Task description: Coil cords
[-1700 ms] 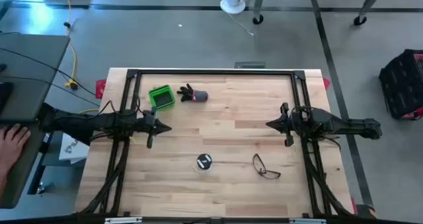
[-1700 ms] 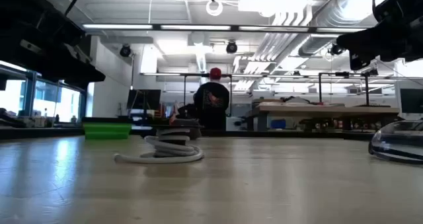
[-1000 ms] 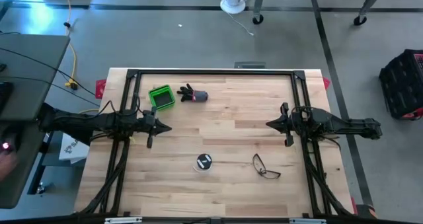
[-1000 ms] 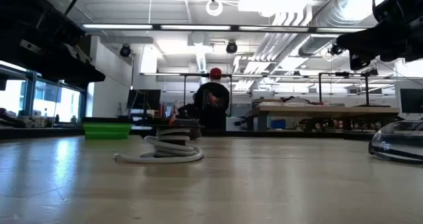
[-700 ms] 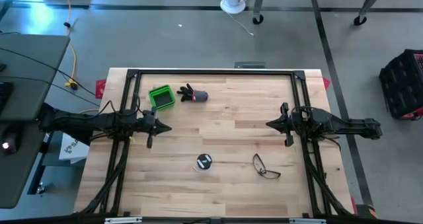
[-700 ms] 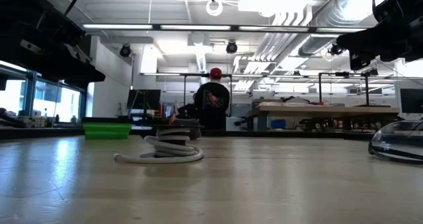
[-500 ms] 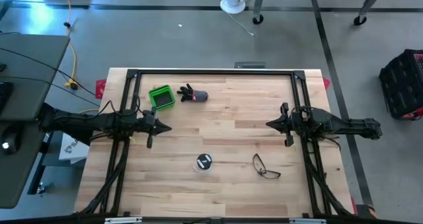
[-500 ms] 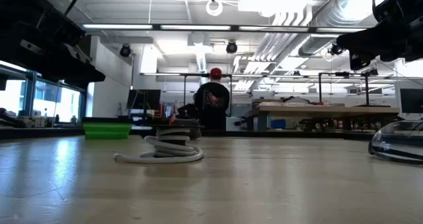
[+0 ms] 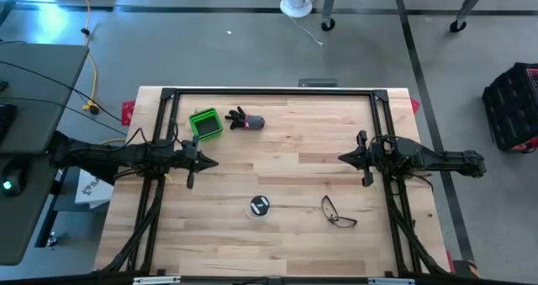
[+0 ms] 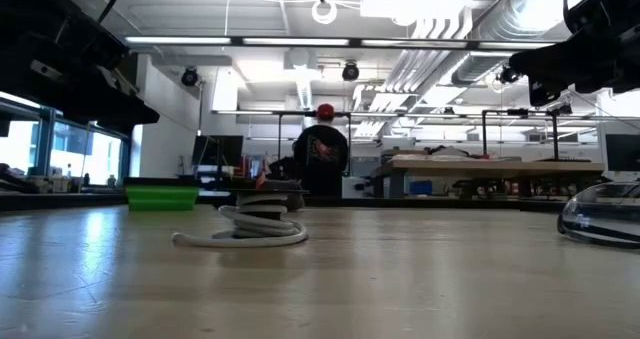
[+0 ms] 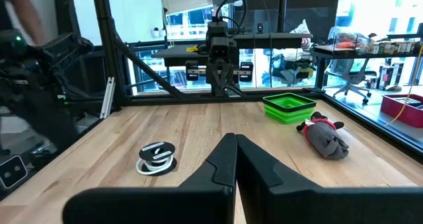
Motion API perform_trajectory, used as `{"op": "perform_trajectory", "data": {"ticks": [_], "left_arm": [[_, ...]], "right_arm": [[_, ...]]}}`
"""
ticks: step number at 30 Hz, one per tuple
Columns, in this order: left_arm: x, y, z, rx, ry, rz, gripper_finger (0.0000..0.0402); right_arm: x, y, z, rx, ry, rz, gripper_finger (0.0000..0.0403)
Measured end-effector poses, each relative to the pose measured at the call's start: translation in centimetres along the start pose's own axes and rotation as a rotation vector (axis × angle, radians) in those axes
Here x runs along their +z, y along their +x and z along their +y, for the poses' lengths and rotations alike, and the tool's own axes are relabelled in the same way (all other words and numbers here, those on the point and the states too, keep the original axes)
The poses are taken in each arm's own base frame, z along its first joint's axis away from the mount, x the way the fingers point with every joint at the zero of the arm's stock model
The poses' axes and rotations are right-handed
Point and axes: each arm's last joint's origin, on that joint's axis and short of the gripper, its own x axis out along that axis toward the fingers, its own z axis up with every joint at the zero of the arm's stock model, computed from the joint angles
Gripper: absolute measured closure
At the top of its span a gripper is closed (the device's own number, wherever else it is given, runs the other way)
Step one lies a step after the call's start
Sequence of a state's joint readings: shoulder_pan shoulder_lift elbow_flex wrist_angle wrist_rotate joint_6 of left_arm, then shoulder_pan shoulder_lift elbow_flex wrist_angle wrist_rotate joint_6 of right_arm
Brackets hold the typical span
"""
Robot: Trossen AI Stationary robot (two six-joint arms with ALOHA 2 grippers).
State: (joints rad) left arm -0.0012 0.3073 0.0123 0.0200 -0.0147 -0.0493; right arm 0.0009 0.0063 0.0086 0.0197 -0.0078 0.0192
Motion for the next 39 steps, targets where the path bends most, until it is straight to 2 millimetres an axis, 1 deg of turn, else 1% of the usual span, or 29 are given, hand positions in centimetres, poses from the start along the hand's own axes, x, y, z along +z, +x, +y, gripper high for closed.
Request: {"op": "perform_trajectory", "data": {"ticks": [35,39], "left_arm": [[0.0,0.0,0.0,0.0,0.0,0.0,0.0401],[0.0,0.0,0.0,0.0,0.0,0.0,0.0401]], "right_arm": [[0.0,0.0,0.0,0.0,0.0,0.0,0.0402],[0.0,0.0,0.0,0.0,-0.032,0.0,0.0402]]}}
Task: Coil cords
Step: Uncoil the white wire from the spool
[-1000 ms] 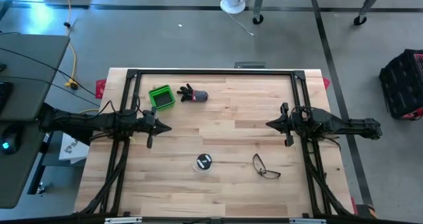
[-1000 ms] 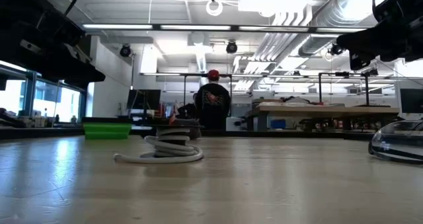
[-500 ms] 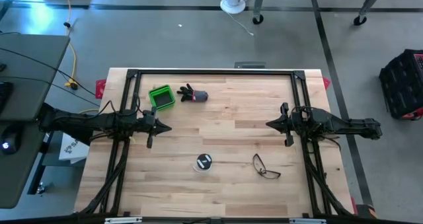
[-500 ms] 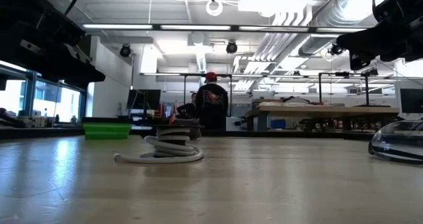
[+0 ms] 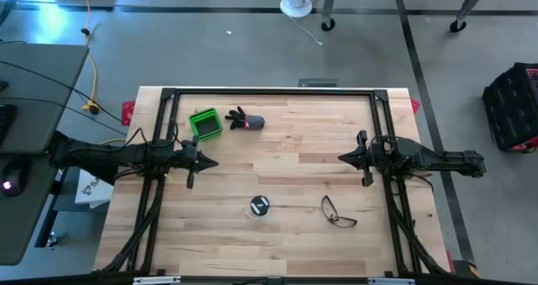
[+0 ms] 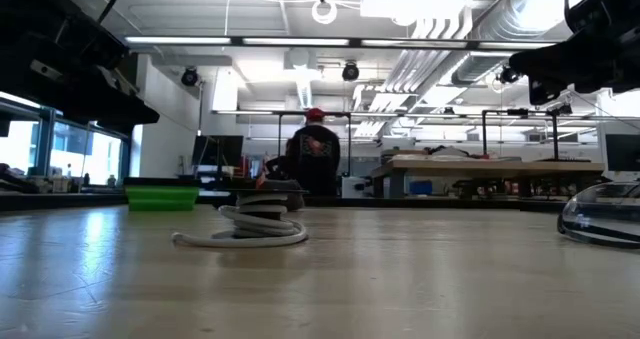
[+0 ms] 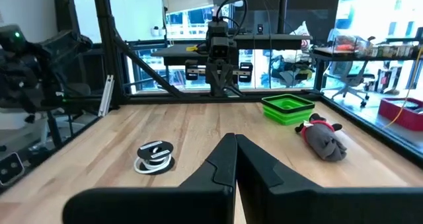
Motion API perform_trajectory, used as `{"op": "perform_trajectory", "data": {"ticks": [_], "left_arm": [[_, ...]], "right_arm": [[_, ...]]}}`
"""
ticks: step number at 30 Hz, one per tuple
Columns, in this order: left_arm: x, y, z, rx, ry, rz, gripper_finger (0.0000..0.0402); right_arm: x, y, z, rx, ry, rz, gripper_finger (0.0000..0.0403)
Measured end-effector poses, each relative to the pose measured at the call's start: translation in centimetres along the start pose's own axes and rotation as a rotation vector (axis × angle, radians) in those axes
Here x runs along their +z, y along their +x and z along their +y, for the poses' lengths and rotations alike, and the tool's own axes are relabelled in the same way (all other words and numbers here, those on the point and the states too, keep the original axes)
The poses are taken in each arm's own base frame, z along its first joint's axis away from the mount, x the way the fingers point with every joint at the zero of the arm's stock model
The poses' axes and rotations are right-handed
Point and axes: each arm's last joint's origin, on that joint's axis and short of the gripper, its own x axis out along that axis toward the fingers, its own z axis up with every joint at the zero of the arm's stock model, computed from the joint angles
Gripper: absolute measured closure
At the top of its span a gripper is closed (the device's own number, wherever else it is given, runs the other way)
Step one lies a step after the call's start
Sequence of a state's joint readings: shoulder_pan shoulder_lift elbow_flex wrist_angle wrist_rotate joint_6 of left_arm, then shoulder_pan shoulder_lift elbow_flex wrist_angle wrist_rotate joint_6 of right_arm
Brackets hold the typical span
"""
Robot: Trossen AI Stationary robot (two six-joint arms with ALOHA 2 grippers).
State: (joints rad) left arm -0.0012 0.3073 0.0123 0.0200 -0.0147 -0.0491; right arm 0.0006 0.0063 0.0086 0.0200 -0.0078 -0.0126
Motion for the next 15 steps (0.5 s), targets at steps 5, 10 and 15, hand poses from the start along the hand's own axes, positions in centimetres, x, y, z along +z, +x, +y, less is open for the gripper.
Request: {"op": "perform_trajectory", "data": {"ticks": [5,10,15], "left_arm": [[0.0,0.0,0.0,0.0,0.0,0.0,0.0401],[0.0,0.0,0.0,0.0,0.0,0.0,0.0401],[0.0,0.0,0.0,0.0,0.0,-0.001,0.0401]], "right_arm": [[1.2,-0.1,0.0,0.005,0.089,-0.119,0.0402],[6.5,-2.3,-0.5,0.048,0.582,-0.727,0.0402],[13.3,-3.2,-0.3,0.127,0.502,-0.733,0.0402]]}}
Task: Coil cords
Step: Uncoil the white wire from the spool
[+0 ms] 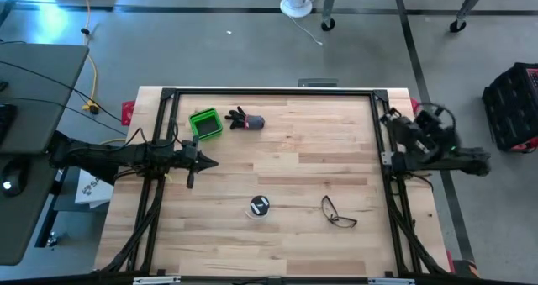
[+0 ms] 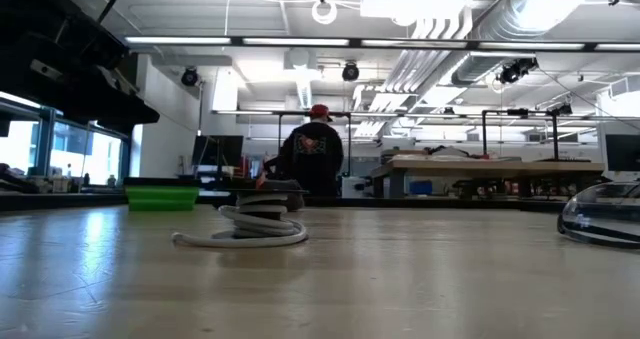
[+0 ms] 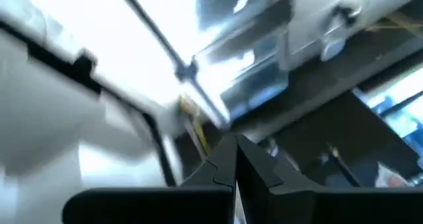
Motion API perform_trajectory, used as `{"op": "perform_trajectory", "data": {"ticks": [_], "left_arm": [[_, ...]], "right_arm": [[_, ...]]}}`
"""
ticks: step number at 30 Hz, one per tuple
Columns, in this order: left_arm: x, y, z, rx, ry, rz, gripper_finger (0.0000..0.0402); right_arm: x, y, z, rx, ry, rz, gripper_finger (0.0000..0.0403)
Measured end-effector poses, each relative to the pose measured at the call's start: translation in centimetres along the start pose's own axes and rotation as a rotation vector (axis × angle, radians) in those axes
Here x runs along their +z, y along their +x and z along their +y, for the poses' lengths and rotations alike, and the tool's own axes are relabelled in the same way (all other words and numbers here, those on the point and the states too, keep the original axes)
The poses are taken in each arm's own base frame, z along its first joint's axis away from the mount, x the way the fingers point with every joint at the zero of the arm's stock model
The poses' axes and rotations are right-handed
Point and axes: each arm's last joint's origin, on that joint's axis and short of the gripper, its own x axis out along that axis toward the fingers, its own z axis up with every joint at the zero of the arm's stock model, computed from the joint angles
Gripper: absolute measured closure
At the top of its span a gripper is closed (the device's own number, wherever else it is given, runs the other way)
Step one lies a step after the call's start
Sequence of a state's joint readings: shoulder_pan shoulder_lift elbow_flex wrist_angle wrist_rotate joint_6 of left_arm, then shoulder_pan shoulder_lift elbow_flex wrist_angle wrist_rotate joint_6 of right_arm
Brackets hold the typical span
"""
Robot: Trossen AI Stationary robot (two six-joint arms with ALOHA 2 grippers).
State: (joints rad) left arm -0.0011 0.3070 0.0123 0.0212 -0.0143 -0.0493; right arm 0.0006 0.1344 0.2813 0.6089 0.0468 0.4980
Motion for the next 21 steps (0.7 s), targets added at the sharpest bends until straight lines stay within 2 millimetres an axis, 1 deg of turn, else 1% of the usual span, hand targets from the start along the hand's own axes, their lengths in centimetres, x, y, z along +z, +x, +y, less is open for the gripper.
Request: {"op": "perform_trajectory", "data": {"ticks": [2,5,8,10,12,15,18,21], "left_arm": [[0.0,0.0,0.0,0.0,0.0,0.002,0.0401],[0.0,0.0,0.0,0.0,0.0,0.001,0.0401],[0.0,0.0,0.0,0.0,0.0,0.001,0.0401],[0.0,0.0,0.0,0.0,0.0,0.002,0.0401],[0.0,0.0,0.0,0.0,0.0,0.001,0.0401],[0.0,0.0,0.0,0.0,0.0,0.001,0.0401],[0.0,0.0,0.0,0.0,0.0,0.001,0.0401],[0.1,0.0,0.0,0.0,0.002,-0.008,0.0401]], "right_arm": [[0.2,2.5,0.5,-0.042,-0.055,0.218,0.0402],[-0.1,5.8,0.6,-0.131,-0.105,0.517,0.0402],[-0.7,8.6,0.4,-0.21,-0.105,0.694,0.0402],[-1.2,10.3,0.4,-0.203,-0.131,0.777,0.0402],[-1.5,11.8,0.4,-0.172,-0.171,0.837,0.0402],[-1.9,14.0,0.3,-0.17,-0.192,0.862,0.0402],[-2.2,16.0,0.1,-0.213,-0.183,0.854,0.0402],[-2.3,17.5,-0.1,-0.301,-0.139,0.819,0.0402]]}}
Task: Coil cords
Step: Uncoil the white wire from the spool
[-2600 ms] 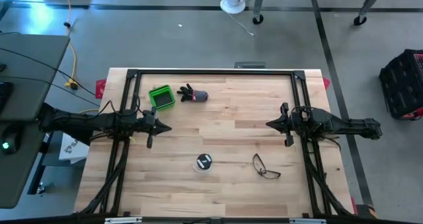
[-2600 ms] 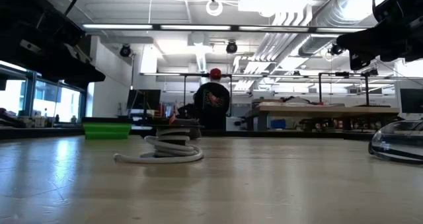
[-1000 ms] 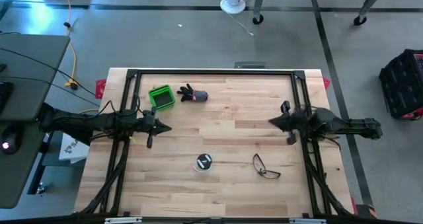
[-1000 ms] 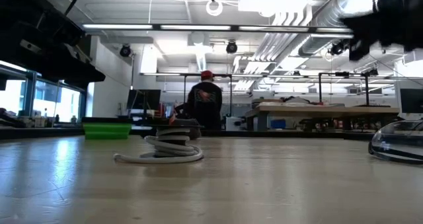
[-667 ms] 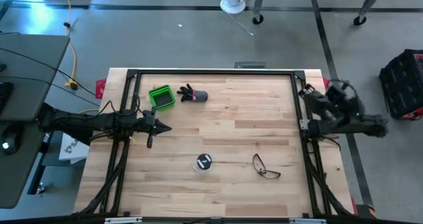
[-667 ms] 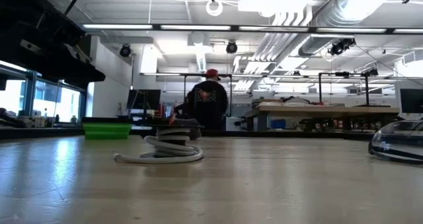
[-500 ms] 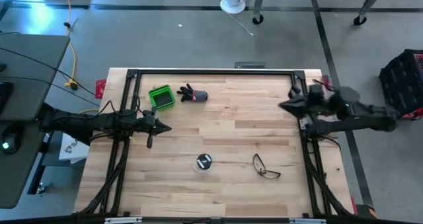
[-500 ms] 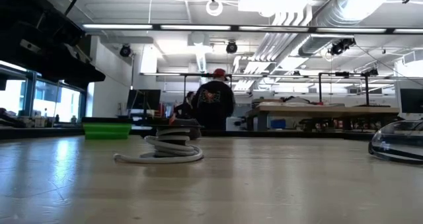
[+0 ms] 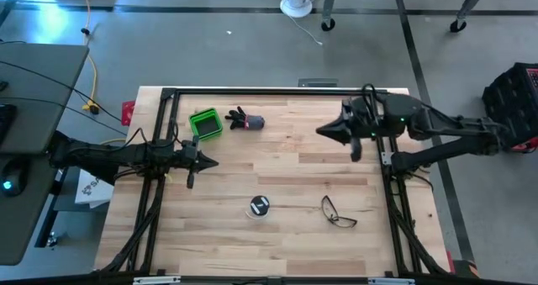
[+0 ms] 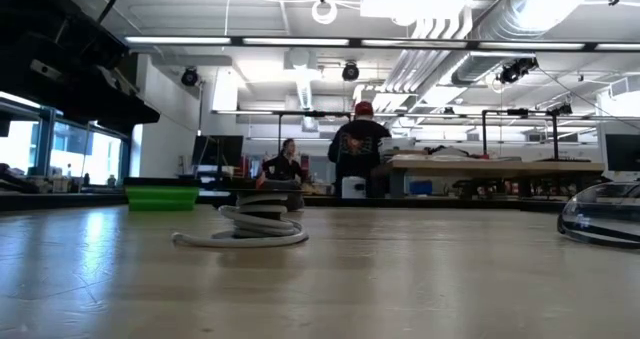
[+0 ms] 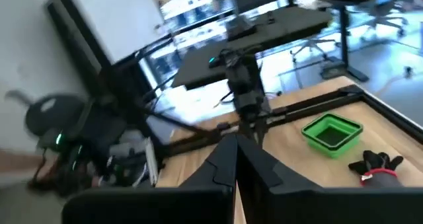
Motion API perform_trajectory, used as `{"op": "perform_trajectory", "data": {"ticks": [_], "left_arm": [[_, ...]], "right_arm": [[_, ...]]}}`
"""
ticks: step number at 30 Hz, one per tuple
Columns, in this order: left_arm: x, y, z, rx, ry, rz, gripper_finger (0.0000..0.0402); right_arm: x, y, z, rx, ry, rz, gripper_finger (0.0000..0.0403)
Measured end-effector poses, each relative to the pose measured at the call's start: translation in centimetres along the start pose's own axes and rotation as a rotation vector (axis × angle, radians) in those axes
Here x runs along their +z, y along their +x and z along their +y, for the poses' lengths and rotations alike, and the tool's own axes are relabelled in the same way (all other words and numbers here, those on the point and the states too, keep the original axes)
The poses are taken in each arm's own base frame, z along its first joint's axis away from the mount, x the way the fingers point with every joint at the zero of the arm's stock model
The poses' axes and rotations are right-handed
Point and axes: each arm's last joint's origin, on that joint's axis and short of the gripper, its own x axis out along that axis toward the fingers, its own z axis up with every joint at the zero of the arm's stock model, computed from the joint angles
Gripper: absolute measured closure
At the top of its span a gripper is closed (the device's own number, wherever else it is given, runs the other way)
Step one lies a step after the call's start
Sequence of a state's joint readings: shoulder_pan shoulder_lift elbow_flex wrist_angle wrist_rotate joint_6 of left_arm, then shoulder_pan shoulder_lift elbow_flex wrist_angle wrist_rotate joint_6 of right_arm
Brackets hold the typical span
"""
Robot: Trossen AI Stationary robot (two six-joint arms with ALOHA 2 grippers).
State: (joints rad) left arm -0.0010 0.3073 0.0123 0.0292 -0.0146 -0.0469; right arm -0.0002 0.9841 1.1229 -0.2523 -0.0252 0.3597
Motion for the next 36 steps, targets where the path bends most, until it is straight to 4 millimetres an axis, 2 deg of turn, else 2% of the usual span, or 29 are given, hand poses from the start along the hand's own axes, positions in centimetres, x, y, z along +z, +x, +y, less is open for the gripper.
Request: {"op": "perform_trajectory", "data": {"ticks": [3,6,10,12,14,19,21,22,24,26,29,31,33,36], "left_arm": [[1.3,-0.1,-0.2,-0.049,-0.076,-0.129,0.0401],[3.9,-0.8,-0.4,-0.123,-0.248,-0.399,0.0401],[6.3,-2.1,0.4,0.029,-0.643,-0.749,0.0401],[6.6,-2.4,0.9,0.112,-0.838,-0.843,0.0401],[6.6,-2.5,1.0,0.095,-0.985,-0.881,0.0401],[6.6,-2.2,0.9,0.025,-1.072,-0.869,0.0401],[8.0,-2.4,0.9,-0.014,-1.046,-0.905,0.0401],[9.5,-2.5,0.7,-0.048,-0.978,-0.908,0.0401],[13.0,-2.3,0.2,-0.126,-0.79,-0.852,0.0401],[16.4,-1.0,-0.1,-0.122,-0.679,-0.697,0.04],[19.9,1.3,-0.3,-0.121,-0.55,-0.251,0.0388],[20.8,2.3,-0.3,-0.089,-0.491,0.07,0.0368],[20.8,3.4,-0.4,-0.036,-0.439,0.307,0.0342],[18.6,5.9,-0.5,-0.032,-0.511,0.547,0.0297]], "right_arm": [[0.9,1.0,0.0,-0.083,0.118,-0.049,0.0402],[1.4,2.1,0.0,-0.129,0.163,-0.104,0.0402],[2.9,3.6,0.2,-0.115,0.177,-0.259,0.0402],[3.7,4.2,0.3,-0.102,0.16,-0.303,0.0402],[4.4,4.5,0.4,-0.108,0.123,-0.311,0.0402],[6.0,3.9,0.8,-0.135,0.013,-0.303,0.0402],[6.3,3.4,0.7,-0.159,-0.02,-0.277,0.0402],[6.5,3.2,0.6,-0.174,-0.029,-0.261,0.0402],[6.8,2.8,0.4,-0.197,-0.032,-0.234,0.0402],[7.1,2.4,0.3,-0.219,-0.032,-0.204,0.0402],[6.6,2.1,-0.1,-0.25,-0.032,-0.102,0.0402],[6.0,1.9,-0.3,-0.279,-0.021,-0.008,0.0402],[5.4,1.6,-0.5,-0.306,-0.023,0.079,0.04],[4.1,1.3,-0.8,-0.335,0.0,0.215,0.0388]]}}
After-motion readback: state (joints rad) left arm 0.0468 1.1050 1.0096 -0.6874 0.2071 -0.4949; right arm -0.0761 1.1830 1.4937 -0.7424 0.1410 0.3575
